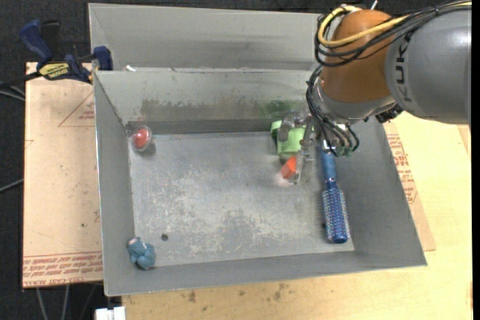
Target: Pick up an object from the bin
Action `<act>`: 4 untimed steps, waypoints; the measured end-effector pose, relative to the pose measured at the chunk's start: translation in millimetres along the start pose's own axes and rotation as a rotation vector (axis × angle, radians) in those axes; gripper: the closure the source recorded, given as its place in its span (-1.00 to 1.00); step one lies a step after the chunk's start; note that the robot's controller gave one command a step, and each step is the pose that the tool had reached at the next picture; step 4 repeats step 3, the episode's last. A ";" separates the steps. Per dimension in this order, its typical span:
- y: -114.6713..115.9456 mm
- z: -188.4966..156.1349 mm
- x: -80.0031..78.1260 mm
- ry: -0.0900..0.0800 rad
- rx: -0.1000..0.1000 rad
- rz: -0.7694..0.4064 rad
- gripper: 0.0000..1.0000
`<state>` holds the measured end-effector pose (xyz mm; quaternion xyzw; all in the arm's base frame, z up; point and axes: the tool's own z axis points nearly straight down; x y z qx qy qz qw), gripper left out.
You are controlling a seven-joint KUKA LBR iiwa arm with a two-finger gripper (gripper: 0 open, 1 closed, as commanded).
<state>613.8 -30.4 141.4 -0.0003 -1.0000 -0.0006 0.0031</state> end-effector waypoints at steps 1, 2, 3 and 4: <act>-38.5 61.4 -19.7 -0.008 -0.002 -0.002 -1.00; -39.9 61.1 -20.4 -0.009 -0.001 0.000 1.00; -22.3 -67.8 -34.9 -0.020 0.001 -0.003 1.00; -22.3 -67.8 -34.9 -0.020 0.001 -0.003 1.00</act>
Offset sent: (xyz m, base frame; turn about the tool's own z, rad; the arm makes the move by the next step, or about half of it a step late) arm 0.0212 -0.0469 -0.0712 0.0019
